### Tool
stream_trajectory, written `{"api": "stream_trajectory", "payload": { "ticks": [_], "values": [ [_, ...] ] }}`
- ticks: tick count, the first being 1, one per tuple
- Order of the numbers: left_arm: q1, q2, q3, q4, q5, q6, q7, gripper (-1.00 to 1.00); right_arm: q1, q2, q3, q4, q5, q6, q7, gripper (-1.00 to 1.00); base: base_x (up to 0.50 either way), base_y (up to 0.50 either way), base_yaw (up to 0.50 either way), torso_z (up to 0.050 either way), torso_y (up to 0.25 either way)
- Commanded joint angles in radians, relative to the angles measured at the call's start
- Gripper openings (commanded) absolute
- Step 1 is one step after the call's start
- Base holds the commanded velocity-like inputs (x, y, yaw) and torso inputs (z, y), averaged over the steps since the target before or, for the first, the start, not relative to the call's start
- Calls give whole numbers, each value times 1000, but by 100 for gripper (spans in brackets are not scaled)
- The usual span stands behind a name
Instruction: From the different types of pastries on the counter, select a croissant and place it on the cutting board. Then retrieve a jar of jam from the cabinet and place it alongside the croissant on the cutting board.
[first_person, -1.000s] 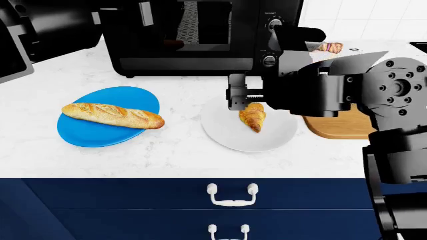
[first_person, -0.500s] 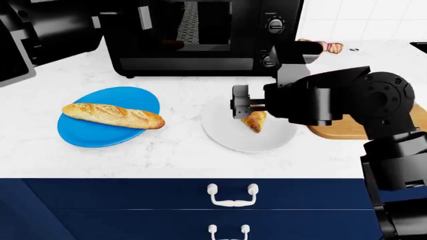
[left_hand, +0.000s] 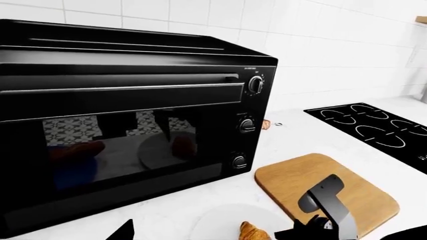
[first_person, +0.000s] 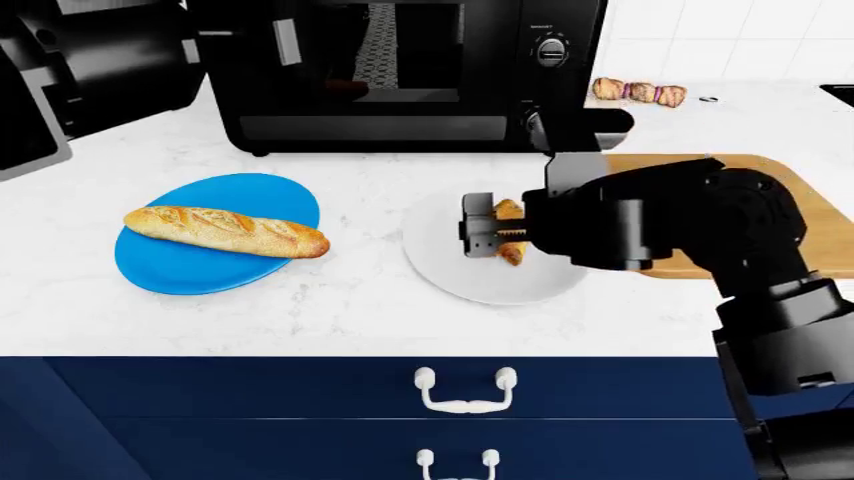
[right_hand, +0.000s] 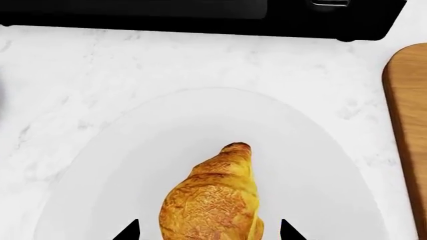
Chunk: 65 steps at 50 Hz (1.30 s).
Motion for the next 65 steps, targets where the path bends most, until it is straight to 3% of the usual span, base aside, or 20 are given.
{"api": "stream_trajectory", "payload": {
  "ticks": [1, 10, 11, 42, 65],
  "values": [
    [9, -10, 3, 6, 3, 9, 9, 100, -9, -6, -19, 3, -10, -4, -13, 100, 0, 0, 0, 0, 0],
    [15, -16, 5, 10, 8, 16, 18, 100, -8, -8, -34, -1, -15, -2, -18, 100, 0, 0, 0, 0, 0],
    [15, -17, 6, 9, 8, 17, 19, 100, -7, -8, -35, -3, -15, -2, -18, -100, 0, 0, 0, 0, 0],
    [-4, -31, 21, 19, -24, 45, 11, 100, 96, 39, 21, -44, 69, 46, 66, -100, 0, 0, 0, 0, 0],
    [-13, -30, 38, 31, -54, 69, -4, 100, 103, 212, 130, -121, 212, 92, 214, -100, 0, 0, 0, 0, 0]
  ]
}}
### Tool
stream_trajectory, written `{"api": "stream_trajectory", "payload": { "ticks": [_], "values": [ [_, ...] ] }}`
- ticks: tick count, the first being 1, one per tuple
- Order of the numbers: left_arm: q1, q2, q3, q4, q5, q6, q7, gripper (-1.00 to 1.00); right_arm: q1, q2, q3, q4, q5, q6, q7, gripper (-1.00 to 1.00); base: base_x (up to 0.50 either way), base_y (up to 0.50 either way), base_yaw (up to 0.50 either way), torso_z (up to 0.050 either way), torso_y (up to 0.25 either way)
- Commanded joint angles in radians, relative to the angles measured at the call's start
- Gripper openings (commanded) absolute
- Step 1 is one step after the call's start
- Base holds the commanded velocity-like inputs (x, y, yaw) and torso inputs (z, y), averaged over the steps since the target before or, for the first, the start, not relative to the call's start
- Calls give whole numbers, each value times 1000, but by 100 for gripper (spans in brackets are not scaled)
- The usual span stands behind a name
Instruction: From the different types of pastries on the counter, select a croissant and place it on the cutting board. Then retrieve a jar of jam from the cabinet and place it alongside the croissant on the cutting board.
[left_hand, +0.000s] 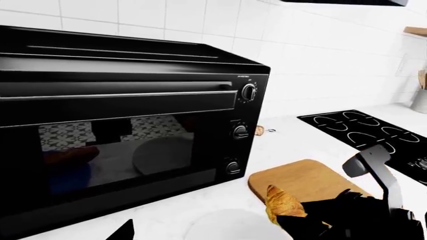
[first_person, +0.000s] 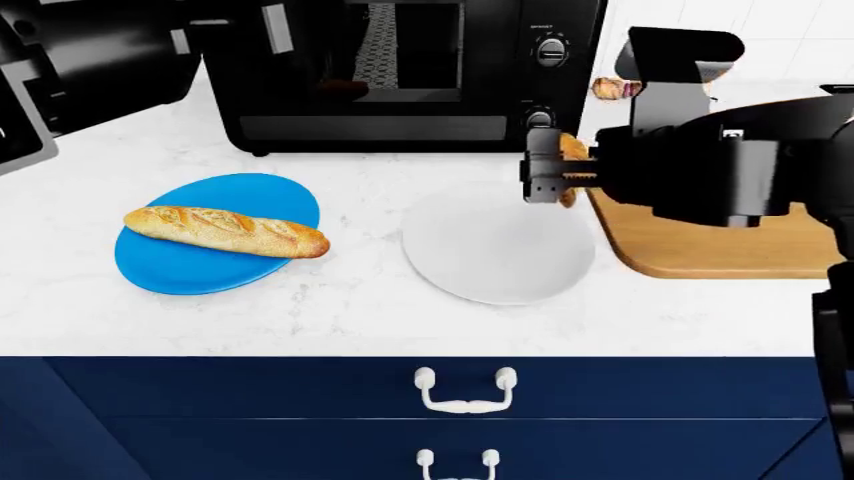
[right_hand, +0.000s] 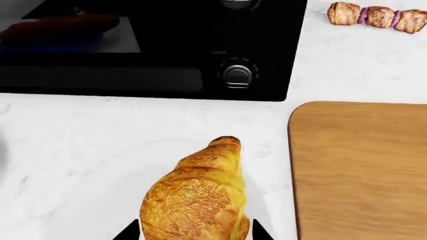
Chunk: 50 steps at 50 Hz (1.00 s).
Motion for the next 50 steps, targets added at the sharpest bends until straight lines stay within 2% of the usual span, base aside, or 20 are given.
{"api": "stream_trajectory", "payload": {
  "ticks": [1, 10, 18, 36, 50],
  "values": [
    [-7, 0, 10, 5, -17, 11, -11, 100, -7, 84, 45, -37, 41, 16, 51, -100, 0, 0, 0, 0, 0],
    [-13, -1, 20, 8, -26, 16, -17, 100, 3, 143, 49, -22, -1, -4, 37, -100, 0, 0, 0, 0, 0],
    [-18, -1, 27, 16, -46, 25, -27, 100, 54, 164, 3, 53, -120, -46, -62, -100, 0, 0, 0, 0, 0],
    [-43, 1, 52, 4, -45, 23, -23, 100, 129, 112, -170, 349, -406, -228, -365, -100, 0, 0, 0, 0, 0],
    [-34, 3, 62, 6, -20, 28, -6, 100, 89, 93, -197, 434, -443, -271, -404, -100, 0, 0, 0, 0, 0]
  ]
}}
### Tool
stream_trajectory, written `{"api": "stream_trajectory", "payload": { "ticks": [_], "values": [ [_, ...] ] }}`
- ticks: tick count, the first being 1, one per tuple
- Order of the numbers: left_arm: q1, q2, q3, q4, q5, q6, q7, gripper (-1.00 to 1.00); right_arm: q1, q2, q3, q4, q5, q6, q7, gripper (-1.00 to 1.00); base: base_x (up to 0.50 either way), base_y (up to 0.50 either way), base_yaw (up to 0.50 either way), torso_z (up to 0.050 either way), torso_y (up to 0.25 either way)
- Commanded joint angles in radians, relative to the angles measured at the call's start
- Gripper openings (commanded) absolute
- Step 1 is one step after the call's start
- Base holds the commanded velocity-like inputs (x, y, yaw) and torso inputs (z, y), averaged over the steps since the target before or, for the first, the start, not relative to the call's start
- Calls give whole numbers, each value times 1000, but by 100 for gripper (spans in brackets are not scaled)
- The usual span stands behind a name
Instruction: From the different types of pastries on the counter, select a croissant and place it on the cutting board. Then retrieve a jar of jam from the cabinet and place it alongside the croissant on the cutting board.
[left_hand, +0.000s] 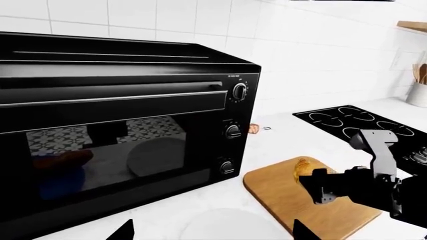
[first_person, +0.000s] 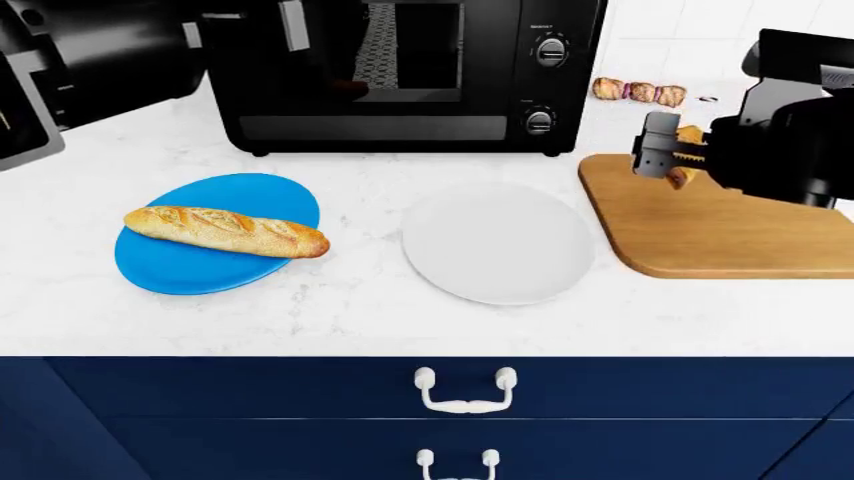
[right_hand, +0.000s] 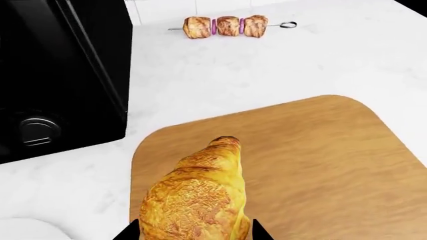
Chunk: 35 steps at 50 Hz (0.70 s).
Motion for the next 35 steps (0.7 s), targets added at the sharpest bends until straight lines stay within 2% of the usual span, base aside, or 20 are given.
{"api": "stream_trajectory", "payload": {
  "ticks": [1, 19, 20, 35],
  "values": [
    [4, 1, 8, 1, 14, 5, 10, 100, -14, -14, -34, 77, -64, -40, -63, -100, 0, 0, 0, 0, 0],
    [1, -14, 18, 5, -16, 20, -9, 100, -7, 0, -50, 108, -72, -17, -92, -100, 0, 0, 0, 0, 0],
    [1, -15, 18, 5, -17, 21, -9, 100, -7, -1, -49, 108, -71, -16, -92, 100, 0, 0, 0, 0, 0],
    [-9, -22, 28, 6, -32, 28, -15, 100, -5, -2, -37, 101, -59, -10, -75, 100, 0, 0, 0, 0, 0]
  ]
}}
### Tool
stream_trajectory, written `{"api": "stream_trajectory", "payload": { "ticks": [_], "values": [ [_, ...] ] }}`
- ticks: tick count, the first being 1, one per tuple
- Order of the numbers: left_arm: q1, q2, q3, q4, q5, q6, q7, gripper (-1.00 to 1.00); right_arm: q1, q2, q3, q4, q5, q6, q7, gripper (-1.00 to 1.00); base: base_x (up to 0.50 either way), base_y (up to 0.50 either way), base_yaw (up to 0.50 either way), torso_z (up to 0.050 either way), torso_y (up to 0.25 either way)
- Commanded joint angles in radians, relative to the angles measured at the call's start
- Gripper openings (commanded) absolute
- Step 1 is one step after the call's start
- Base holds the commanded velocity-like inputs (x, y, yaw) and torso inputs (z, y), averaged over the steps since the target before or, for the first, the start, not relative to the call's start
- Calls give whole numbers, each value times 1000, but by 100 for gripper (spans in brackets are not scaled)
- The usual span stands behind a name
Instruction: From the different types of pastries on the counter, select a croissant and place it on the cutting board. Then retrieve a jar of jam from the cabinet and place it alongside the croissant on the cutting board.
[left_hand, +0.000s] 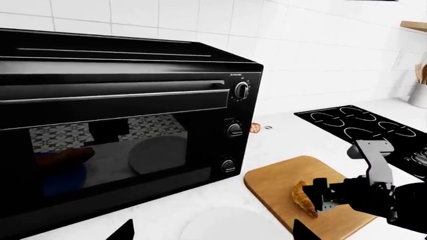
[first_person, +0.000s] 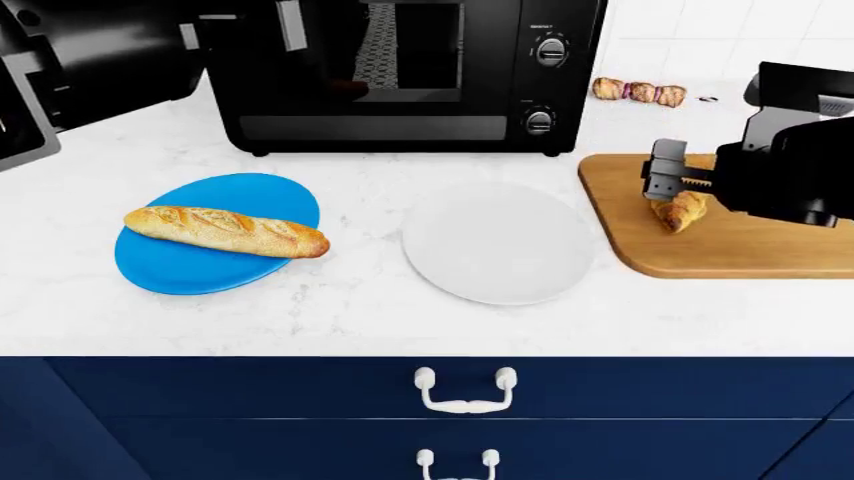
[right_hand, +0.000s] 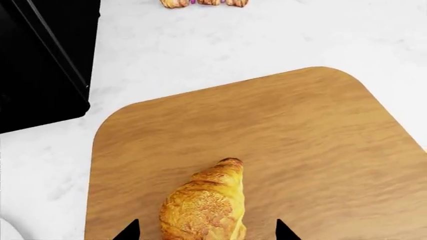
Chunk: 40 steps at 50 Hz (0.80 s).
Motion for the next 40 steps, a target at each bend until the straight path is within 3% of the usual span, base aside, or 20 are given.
{"api": "stream_trajectory", "payload": {
  "ticks": [1, 9, 18, 27, 33, 40],
  "values": [
    [-6, -7, 6, 1, -10, 6, -3, 100, 6, -1, 6, -2, 3, 6, 5, 100, 0, 0, 0, 0, 0],
    [-4, -20, -3, 21, -41, 24, -19, 100, 31, 39, 78, -135, 93, 72, 94, 100, 0, 0, 0, 0, 0],
    [6, -47, -37, 86, -118, 76, -65, 100, 56, 75, 248, -418, 359, 201, 358, 100, 0, 0, 0, 0, 0],
    [3, -78, -104, 149, -170, 144, -95, 100, 234, 85, 328, -491, 609, 311, 561, 100, 0, 0, 0, 0, 0],
    [29, -78, -146, 180, -203, 191, -92, 100, 415, 74, 304, -418, 668, 377, 597, 100, 0, 0, 0, 0, 0],
    [27, -68, -170, 167, -200, 217, -73, 100, 666, 34, 232, -285, 573, 441, 486, 100, 0, 0, 0, 0, 0]
  ]
}}
